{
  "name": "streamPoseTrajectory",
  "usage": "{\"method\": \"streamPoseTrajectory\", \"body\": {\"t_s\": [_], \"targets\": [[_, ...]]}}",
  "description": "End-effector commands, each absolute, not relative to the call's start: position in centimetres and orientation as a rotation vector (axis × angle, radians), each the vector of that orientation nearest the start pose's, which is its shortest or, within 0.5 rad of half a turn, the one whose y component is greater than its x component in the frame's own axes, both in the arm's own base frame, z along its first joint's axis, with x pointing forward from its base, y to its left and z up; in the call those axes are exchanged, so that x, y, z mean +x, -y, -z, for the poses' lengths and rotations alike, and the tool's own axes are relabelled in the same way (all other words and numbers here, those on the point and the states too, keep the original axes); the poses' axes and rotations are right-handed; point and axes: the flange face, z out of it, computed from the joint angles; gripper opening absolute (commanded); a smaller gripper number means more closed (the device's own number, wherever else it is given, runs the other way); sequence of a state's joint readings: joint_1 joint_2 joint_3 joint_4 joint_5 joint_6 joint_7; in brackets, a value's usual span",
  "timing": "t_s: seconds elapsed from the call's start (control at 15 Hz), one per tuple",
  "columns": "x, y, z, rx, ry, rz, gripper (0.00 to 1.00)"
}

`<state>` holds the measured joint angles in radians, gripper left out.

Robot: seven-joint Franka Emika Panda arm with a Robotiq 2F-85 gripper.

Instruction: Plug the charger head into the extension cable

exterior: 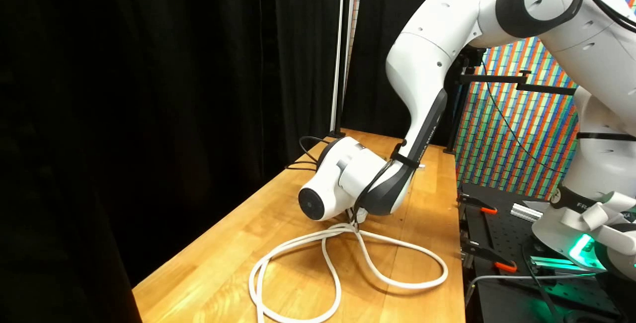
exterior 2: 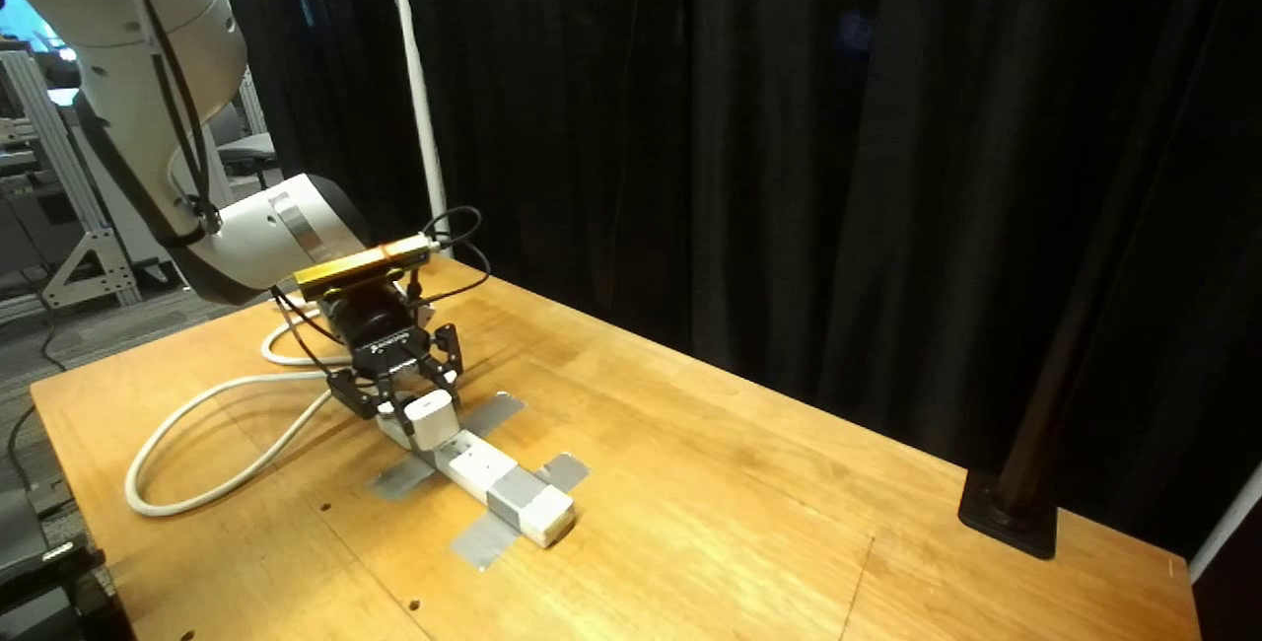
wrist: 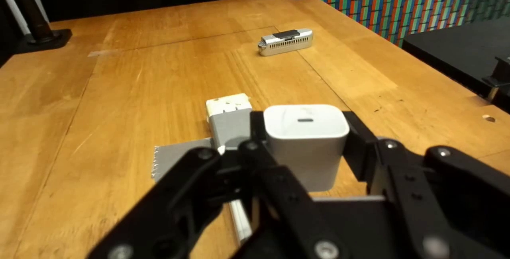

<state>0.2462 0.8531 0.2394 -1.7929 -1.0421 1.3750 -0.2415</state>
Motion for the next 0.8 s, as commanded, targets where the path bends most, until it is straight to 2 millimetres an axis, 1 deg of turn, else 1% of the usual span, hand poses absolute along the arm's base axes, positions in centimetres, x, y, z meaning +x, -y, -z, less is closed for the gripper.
{"method": "streamPoseTrajectory", "body": {"t_s": [0.0,0.4,0.73], "targets": [[51.7,-15.0,-8.5,1.524,-1.197,1.115,0.23],[53.1,-14.3,-8.6,1.507,-1.225,1.077,0.23],[53.0,-13.8,-8.5,1.502,-1.262,1.087,0.23]]}}
